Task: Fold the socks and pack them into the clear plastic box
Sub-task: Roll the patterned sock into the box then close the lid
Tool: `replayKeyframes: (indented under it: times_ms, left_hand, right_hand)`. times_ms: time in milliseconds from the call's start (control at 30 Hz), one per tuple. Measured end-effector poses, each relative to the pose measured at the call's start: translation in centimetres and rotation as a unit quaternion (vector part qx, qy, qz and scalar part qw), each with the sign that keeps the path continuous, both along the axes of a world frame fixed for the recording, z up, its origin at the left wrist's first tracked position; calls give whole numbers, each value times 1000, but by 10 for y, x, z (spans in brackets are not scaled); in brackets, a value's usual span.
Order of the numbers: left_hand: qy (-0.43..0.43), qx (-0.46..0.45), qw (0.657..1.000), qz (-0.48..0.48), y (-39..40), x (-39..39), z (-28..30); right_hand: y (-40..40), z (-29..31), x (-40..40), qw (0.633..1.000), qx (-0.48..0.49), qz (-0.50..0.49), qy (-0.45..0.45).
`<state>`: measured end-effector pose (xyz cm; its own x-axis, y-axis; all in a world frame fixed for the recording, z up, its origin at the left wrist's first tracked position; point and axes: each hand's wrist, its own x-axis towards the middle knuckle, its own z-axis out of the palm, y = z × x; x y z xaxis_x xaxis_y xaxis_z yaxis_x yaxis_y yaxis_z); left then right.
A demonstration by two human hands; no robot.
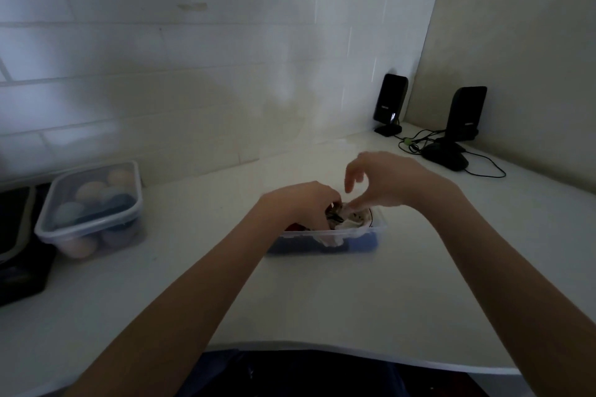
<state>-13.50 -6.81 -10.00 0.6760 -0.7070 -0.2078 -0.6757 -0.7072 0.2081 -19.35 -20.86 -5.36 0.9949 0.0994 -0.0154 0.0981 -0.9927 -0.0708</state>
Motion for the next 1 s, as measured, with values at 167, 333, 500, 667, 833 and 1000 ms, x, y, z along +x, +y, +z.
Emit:
replayKeyframes:
  times_ms: [167, 333, 500, 667, 833, 1000]
  left_hand:
    - [1, 30, 1000, -1, -3, 2, -2]
    - [27, 12, 1000, -3, 4, 3, -1]
    - [40, -5, 999, 1, 11, 4, -5]
    - [45, -68, 996, 19, 18, -3, -12]
    - [22, -156, 988, 8, 28, -11, -12]
    - [26, -190, 981, 27, 43, -13, 0]
  right_hand:
    - [10, -18, 16, 977, -114, -18, 180]
    - [18, -17, 23, 946, -195, -18, 259]
    - [19, -21, 22, 945, -225, -6, 237]
    - [16, -16, 14, 953, -197, 8, 228]
    - [6, -15, 11, 970, -93, -8, 226]
    - [-10, -13, 9, 962, 26, -15, 272]
